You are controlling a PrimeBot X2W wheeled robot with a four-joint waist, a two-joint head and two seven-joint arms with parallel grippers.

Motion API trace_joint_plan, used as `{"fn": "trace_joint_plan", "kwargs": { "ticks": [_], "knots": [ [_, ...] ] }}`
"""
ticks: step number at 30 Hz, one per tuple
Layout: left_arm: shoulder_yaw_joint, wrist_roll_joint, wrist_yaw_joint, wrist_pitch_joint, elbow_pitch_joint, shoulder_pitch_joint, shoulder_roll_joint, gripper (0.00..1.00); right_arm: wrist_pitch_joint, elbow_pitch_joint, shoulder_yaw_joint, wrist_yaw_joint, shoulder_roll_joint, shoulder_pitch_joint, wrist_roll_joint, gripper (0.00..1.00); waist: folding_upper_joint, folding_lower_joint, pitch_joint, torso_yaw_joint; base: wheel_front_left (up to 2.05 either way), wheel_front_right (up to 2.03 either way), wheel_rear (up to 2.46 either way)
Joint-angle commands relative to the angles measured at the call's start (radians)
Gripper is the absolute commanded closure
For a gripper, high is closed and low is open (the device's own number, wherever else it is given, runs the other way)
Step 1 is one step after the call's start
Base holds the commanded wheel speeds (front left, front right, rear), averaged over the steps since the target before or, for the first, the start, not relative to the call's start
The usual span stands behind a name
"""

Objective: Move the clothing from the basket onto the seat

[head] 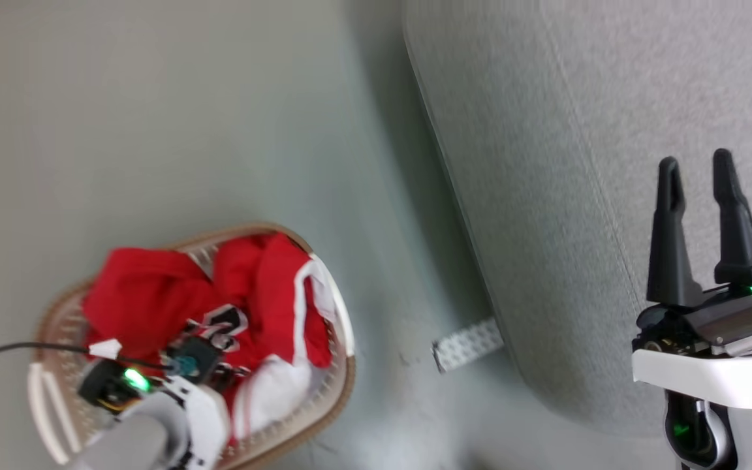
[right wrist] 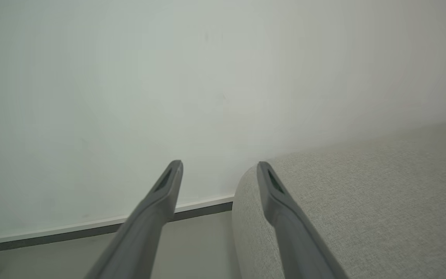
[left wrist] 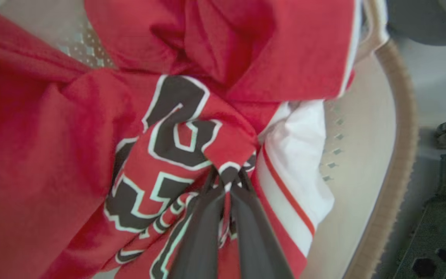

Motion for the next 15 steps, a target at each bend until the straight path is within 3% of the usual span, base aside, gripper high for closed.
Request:
{"fn": "trace_joint_plan", "kwargs": {
  "ticks": [1,7,15],
  "knots": [
    [0.01,-0.023,0.002,-0.01,-0.018,0.022,-0.014,1.0,0.0,0.014,0.001,-0.002,-0.001,-0.003,-0.02,0.0,0.0,0.0,-0.105,0.056,0.0,0.0,0.0],
    [0.077,-0.059,0.002,-0.016,-0.134,0.053,-0.026,1.0,0.0,0.053,0.01,-0.002,-0.001,0.023,-0.063,0.0,0.0,0.0,-0.236,0.132,0.0,0.0,0.0],
    [0.209,-0.029,0.002,-0.015,-0.331,0.16,-0.034,1.0,0.0,0.115,0.03,-0.002,-0.002,0.073,-0.094,0.0,0.0,0.0,-0.394,0.227,0.0,0.0,0.0]
  ]
}}
